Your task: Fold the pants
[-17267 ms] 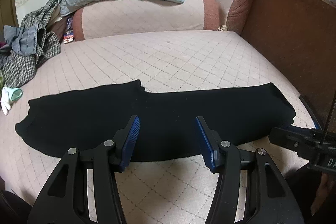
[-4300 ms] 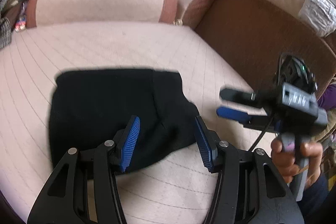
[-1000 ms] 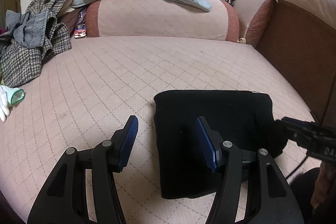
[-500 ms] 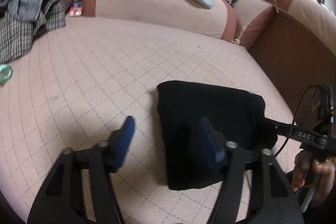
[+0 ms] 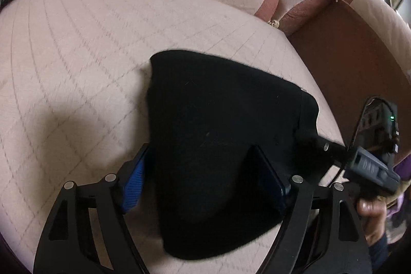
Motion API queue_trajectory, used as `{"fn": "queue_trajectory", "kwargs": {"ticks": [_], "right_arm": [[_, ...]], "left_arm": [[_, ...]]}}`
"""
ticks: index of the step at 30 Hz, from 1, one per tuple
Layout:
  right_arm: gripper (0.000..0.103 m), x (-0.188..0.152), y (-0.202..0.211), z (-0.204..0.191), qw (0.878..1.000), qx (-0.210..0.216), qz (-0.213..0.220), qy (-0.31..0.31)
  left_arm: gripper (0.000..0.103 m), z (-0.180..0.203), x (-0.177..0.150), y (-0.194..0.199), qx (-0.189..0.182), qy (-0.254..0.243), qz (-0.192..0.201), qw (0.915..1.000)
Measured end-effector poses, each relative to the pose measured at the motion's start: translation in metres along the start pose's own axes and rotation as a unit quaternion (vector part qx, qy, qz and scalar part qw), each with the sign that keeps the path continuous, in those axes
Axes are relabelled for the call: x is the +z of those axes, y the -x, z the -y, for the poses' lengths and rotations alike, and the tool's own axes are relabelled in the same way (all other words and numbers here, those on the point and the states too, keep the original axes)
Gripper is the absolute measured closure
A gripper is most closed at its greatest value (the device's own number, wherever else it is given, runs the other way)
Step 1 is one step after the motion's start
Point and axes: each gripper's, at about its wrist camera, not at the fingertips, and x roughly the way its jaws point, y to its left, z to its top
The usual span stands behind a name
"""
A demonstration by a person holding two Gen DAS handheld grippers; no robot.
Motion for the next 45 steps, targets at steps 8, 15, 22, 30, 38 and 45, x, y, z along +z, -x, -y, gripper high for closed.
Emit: {"fn": "queue_trajectory", "kwargs": {"ticks": [8, 15, 22, 30, 38, 45], "right_arm": [[0.065, -0.005, 0.019, -0.034, 0.996, -0.002, 0.036, 0.079], [0.066, 0.031, 0.025, -0.088, 0.991, 0.038, 0.054, 0.118], [0.064, 0.055, -0.031, -0.122, 0.991, 0.055, 0.043, 0.113], [0.033, 0.036, -0.073, -0.099, 0.989, -0.037, 0.029, 0.143], [0.033, 0.035, -0.029, -0.127, 0.978, -0.045, 0.069, 0.193], [0.033, 0.02, -0.044, -0.153, 0.971, -0.018, 0.055, 0.232]], "left_arm": [[0.048, 0.011, 0.007, 0.023, 0.014, -0.019, 0.016, 0.9996], [0.048, -0.02, 0.053, 0.076, 0.032, -0.001, 0.079, 0.9964], [0.048, -0.065, 0.067, 0.055, 0.095, 0.021, 0.079, 0.9921], [0.028, -0.096, 0.055, 0.037, 0.137, 0.048, 0.046, 0.9883], [0.028, -0.065, 0.041, 0.057, 0.203, 0.003, 0.105, 0.9736], [0.028, -0.056, 0.034, 0.064, 0.238, -0.014, 0.122, 0.9635]]}}
